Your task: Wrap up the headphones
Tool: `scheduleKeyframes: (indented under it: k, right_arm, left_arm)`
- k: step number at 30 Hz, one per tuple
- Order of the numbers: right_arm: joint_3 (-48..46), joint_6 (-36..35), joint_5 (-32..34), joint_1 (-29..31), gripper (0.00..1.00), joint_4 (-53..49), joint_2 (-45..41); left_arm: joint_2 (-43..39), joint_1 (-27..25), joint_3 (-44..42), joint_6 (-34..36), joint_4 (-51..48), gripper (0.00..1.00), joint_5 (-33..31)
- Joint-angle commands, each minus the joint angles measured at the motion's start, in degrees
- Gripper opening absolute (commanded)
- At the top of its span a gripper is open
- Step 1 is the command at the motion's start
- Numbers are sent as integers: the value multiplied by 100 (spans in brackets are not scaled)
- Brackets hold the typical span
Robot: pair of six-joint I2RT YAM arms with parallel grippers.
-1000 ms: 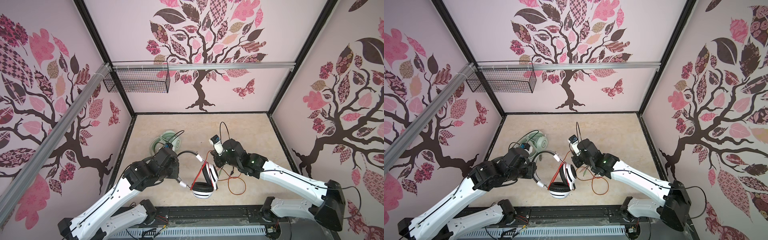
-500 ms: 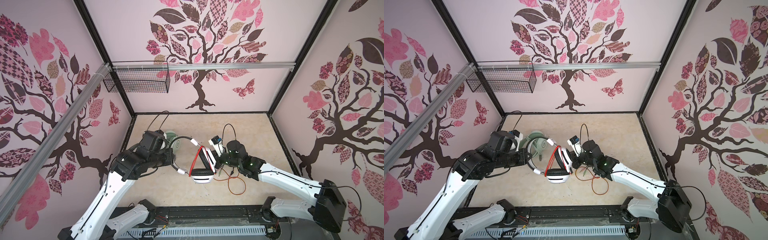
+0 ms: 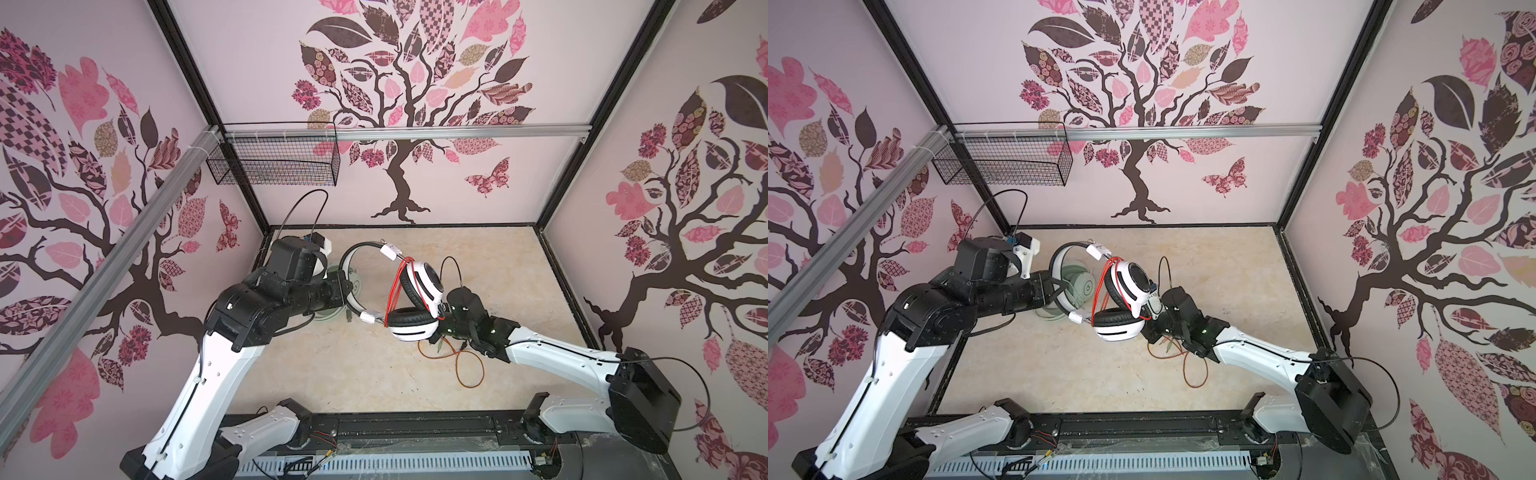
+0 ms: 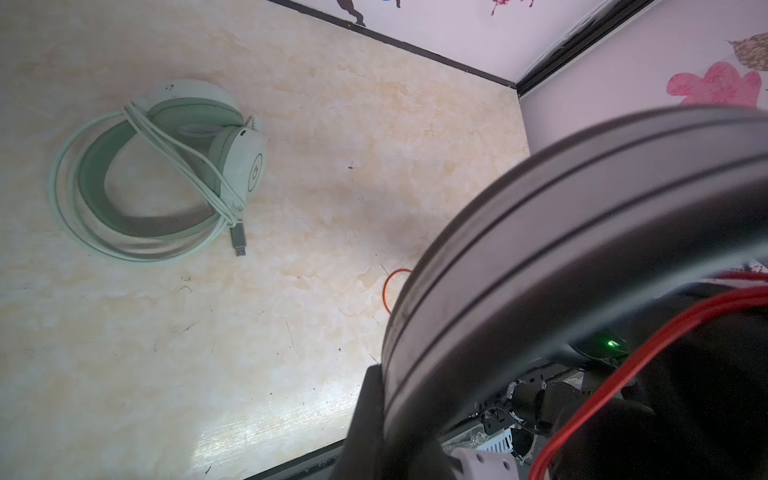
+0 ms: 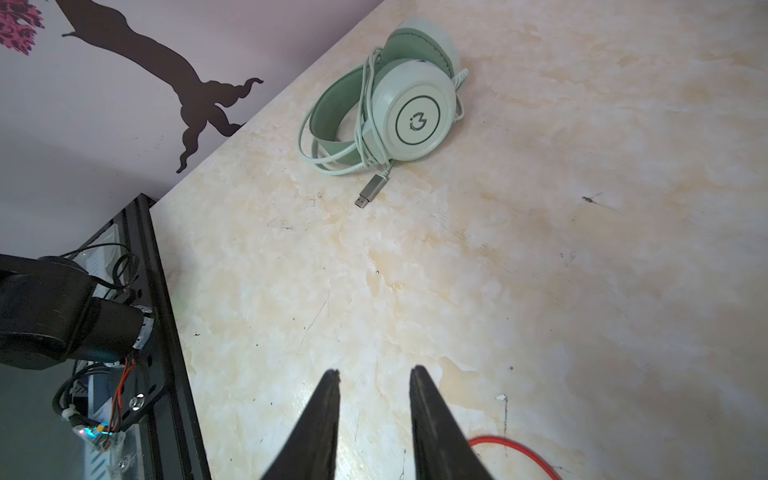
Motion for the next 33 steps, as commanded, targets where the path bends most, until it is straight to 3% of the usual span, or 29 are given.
scheduleKeyframes:
  k: [1, 11, 18, 23, 25, 28, 33]
  right_arm:
    - [-120, 32, 60, -52, 33, 134, 138]
    - [-944, 179, 195, -76, 38, 371, -177]
    - [-1680, 268, 308, -99, 40, 432, -689]
    - [-1999, 364, 263, -120, 40, 522, -823]
    - [-2073, 432, 198, -116, 34, 636, -830]
    - [-2125, 493, 107, -116, 15, 757, -812]
    - [-2041, 468, 169, -119, 15, 623, -966]
  left_arm:
    - [32, 33, 415, -15, 283, 0, -8]
    - [399, 216, 870, 155, 234, 0, -195]
    - [487, 1080, 742, 158, 361, 0, 582]
    - [517, 1319, 708, 155, 377, 0, 737]
    - [529, 1350, 708, 151, 368, 0, 729]
    - [542, 1369, 710, 151, 378, 0, 729]
    - [564, 1383, 752, 176, 358, 0, 685]
